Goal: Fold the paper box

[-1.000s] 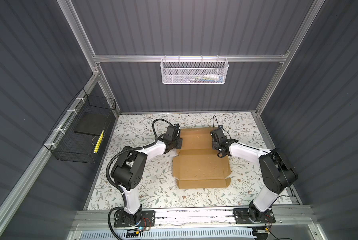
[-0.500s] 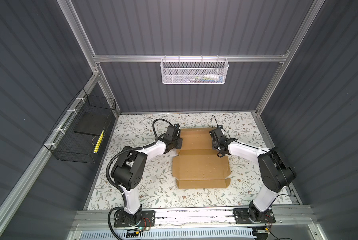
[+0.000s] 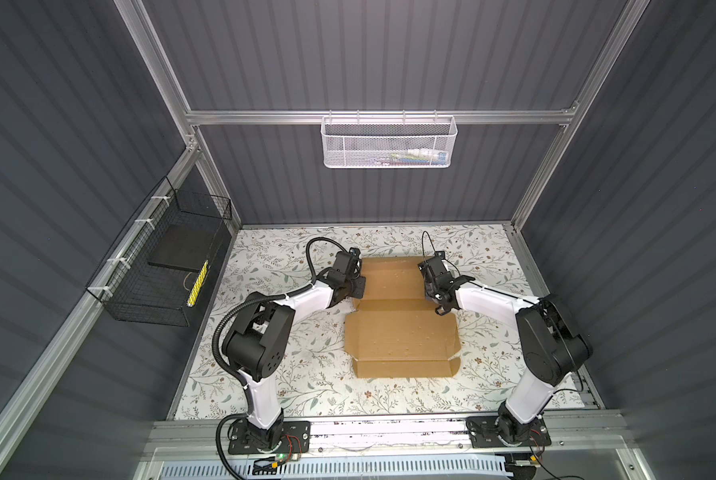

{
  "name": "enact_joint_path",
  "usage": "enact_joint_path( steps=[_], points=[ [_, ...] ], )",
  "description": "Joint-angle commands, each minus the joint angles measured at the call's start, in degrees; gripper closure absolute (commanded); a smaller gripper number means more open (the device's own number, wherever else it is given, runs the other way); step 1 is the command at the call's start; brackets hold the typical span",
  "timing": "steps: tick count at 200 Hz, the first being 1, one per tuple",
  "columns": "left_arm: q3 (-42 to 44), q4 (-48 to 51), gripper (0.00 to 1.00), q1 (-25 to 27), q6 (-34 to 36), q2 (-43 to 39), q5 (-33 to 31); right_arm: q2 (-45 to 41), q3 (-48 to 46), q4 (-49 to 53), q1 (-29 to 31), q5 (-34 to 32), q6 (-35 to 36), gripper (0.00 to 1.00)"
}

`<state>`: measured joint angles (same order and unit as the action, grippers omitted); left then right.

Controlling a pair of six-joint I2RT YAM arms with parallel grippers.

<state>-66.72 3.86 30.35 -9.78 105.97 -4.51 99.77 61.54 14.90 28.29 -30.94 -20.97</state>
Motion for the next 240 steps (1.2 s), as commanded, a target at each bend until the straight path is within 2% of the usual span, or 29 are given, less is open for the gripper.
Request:
enact_joint_path(
  steps=[1,107,213,240],
  points=[
    [1.2,7.5,1.0,0.3,1.2,1.1,-0.1,-2.2,-0.4,1.8,0.2,0.6,-0.8,0.79],
    [1.9,7.7,1.0,0.3,1.9,0.3,-1.5,-3.4,0.9,-0.5,-1.2,1.6,0.3,0.77],
    [1.7,7.7,1.0,0.3,1.7,0.2,-1.6,-2.3,2.0,0.0,-1.3,1.1,0.3,0.87],
    [1.5,7.7,1.0,0.3,1.5,0.3,-1.6,-2.4,2.1,0.1,-1.2,1.2,0.1,0.84]
  ],
)
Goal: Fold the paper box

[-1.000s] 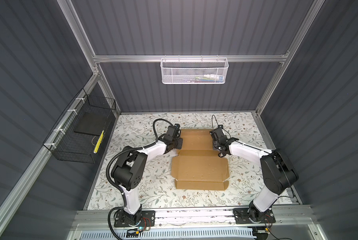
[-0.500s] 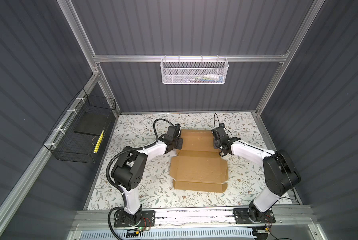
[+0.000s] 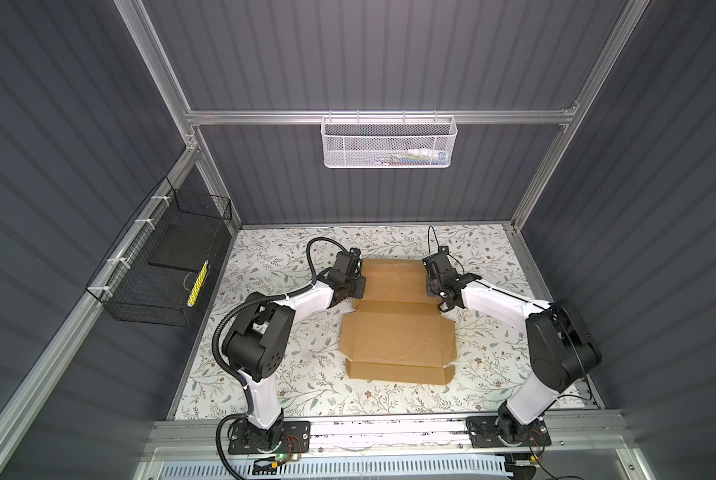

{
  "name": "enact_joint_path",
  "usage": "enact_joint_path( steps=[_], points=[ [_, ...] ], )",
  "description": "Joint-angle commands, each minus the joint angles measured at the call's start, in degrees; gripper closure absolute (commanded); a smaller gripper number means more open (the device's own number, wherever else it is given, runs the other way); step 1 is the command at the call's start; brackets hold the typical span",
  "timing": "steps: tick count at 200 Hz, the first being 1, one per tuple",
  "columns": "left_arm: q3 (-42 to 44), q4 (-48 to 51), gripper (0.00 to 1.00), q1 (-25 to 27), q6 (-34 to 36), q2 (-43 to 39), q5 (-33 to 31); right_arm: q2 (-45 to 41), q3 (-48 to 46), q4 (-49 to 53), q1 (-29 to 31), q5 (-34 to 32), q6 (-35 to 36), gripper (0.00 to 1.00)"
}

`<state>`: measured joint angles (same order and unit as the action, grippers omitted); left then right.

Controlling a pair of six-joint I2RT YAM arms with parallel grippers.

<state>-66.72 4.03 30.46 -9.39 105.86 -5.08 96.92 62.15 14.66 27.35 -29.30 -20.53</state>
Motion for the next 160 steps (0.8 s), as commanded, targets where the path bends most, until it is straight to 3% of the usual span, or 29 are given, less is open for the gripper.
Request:
enact_joint_path(
  steps=[1,117,160],
  points=[
    [1.4,7.6,1.0,0.2,1.1,0.5,-1.1,0.4,1.5,0.4,-0.3,-0.4,-0.3,0.84],
    [4.8,2.4,1.0,0.2,-1.0,-3.3,-6.9,-6.4,-1.5,-0.8,-0.7,3.9,-1.8,0.65],
    [7.0,-0.9,1.0,0.2,-1.8,-4.4,-9.2,-11.4,-4.3,-1.2,-0.7,8.6,-1.3,0.56]
  ],
)
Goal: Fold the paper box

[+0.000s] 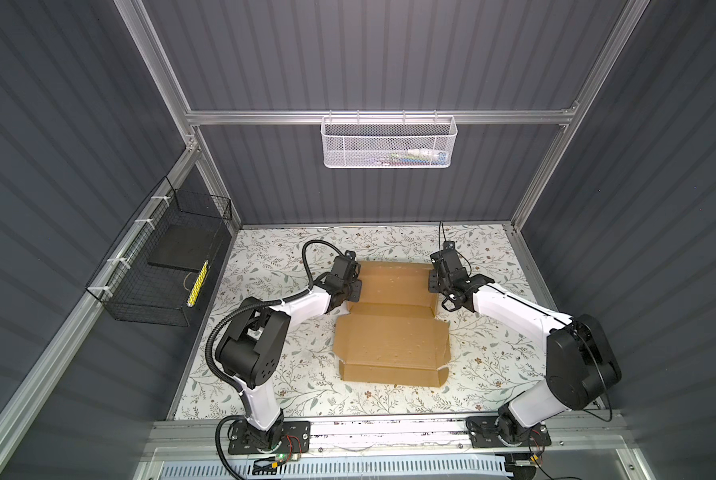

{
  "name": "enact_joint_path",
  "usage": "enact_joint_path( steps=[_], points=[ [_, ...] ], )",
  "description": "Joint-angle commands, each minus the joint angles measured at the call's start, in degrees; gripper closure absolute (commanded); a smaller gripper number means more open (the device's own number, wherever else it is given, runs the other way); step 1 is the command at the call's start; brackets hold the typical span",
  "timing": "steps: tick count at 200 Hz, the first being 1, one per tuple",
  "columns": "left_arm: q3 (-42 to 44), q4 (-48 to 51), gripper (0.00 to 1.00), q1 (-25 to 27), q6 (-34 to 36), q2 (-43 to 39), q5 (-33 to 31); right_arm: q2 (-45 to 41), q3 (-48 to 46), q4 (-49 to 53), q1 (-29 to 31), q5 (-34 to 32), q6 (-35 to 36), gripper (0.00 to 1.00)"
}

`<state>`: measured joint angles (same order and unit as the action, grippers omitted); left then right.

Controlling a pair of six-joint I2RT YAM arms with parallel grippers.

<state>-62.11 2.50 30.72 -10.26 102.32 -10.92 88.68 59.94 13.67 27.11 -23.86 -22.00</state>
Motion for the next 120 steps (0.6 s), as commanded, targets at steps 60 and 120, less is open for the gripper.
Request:
enact_joint_path(
  steps=[60,120],
  points=[
    [4.5,-3.4,1.0,0.0,-2.7,-1.0,-5.0,-11.8,-8.2,-1.0,-0.5,9.6,-1.3,0.49],
    [7.3,-8.7,1.0,0.0,-4.1,-1.8,-6.3,-19.2,-10.5,0.6,-0.4,10.5,-3.5,0.45]
  ],
)
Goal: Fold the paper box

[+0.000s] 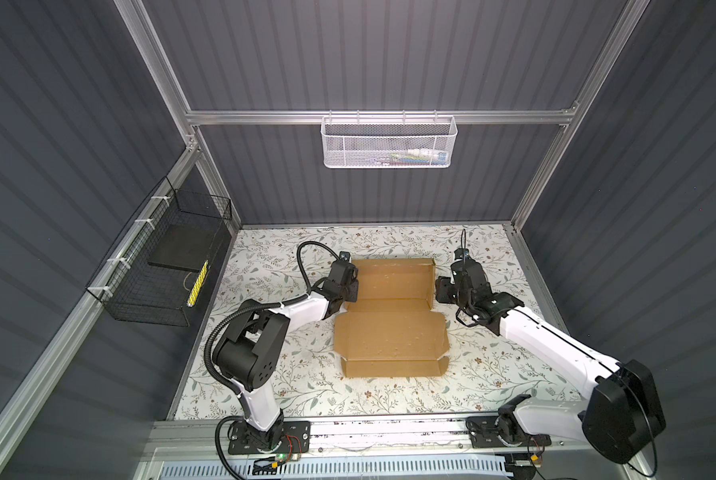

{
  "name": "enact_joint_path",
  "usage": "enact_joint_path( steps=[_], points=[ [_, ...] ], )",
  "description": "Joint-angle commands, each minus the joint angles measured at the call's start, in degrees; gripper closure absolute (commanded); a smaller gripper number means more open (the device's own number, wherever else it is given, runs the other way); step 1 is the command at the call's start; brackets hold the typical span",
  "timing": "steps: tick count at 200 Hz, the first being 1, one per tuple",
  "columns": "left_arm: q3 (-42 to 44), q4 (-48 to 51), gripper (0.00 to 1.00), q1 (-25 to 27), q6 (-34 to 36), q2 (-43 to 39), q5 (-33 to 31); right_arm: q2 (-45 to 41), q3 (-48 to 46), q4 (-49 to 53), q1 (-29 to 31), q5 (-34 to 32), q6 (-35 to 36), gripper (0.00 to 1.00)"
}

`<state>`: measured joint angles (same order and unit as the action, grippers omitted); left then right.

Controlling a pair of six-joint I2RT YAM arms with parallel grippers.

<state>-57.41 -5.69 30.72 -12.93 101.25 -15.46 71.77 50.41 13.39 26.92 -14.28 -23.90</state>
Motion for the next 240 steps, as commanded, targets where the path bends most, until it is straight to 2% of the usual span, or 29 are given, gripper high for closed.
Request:
enact_joint_path(
  steps=[1,46,111,186,240],
  points=[
    [2.7,-0.6,1.0,0.0,-1.4,-0.7,-1.7,-2.4,-1.0,0.9,-0.1,1.0,-1.6,0.45],
    [4.5,-3.3,1.0,0.0,-1.6,-1.8,-2.6,-3.2,0.6,1.9,-0.2,1.7,-2.6,0.42],
    [9.9,-10.6,1.0,-0.1,-0.6,-4.9,-4.4,-1.1,5.0,-0.2,-0.2,6.5,-5.0,0.41],
    [15.5,-18.9,1.0,0.0,0.0,-6.4,-5.2,5.0,12.1,-2.9,0.0,13.3,-8.3,0.4],
    [17.0,-21.2,1.0,0.4,0.2,-5.9,-5.3,11.4,17.0,-6.5,1.5,16.3,-11.5,0.4]
  ],
)
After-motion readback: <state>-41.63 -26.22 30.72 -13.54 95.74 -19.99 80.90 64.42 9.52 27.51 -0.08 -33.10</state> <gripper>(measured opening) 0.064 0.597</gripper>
